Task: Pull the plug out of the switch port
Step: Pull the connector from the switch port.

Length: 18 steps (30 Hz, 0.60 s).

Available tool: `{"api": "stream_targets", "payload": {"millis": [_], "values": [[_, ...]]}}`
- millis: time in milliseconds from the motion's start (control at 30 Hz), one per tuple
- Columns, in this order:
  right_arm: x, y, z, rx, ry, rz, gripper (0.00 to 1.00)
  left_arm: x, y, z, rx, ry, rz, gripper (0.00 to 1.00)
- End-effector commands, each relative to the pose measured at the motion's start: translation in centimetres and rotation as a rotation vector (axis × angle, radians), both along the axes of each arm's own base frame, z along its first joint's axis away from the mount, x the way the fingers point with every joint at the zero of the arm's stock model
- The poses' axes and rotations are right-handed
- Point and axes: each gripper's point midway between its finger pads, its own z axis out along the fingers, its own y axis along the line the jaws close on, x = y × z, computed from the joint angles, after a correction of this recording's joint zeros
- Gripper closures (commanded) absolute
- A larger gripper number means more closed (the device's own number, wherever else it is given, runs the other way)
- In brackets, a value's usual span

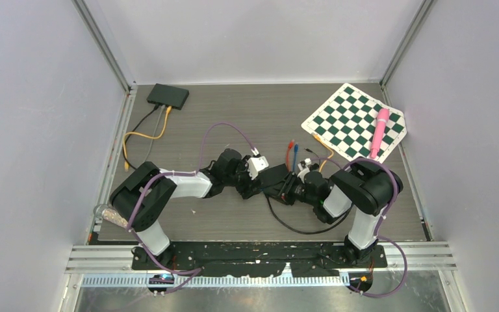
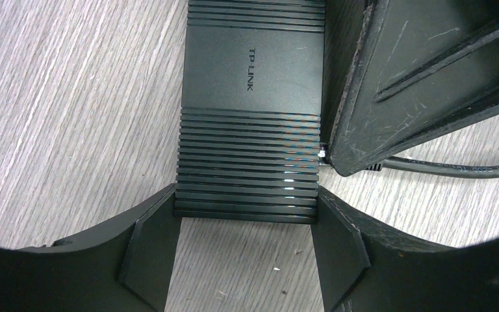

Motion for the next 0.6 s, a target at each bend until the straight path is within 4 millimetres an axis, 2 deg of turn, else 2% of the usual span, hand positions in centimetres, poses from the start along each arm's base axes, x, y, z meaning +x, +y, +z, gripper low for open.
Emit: {"api": "stream_targets", "payload": {"millis": [0, 100, 200, 300, 433, 567], "values": [[0.08, -0.84, -2.58, -0.106, 0.048, -0.029, 0.71, -1.71, 0.89, -2.04, 0.049, 0.076, -0.007, 0.52], [0.16, -0.96, -2.64, -0.117, 0.049, -0.035, 0.71, -1.68, 0.88, -2.03, 0.048, 0.074, -0.007, 0.52], [0.31, -1.01, -2.7, -0.135, 0.067, -0.042, 0.63, -1.82, 0.78, -2.07, 0.045, 0.08, -0.014, 0.52], [0.55, -1.02, -2.78, -0.154, 0.075, -0.044, 0.63, -1.74, 0.67, -2.02, 0.041, 0.079, -0.014, 0.52], [0.8, -1.04, -2.74, -0.159, 0.082, -0.056, 0.67, -1.8, 0.77, -2.12, 0.045, 0.078, -0.014, 0.52], [0.43, -1.47, -3.56, -0.232, 0.101, -0.03, 0.82, -1.91, 0.9, -2.29, 0.05, 0.079, -0.015, 0.52]]}}
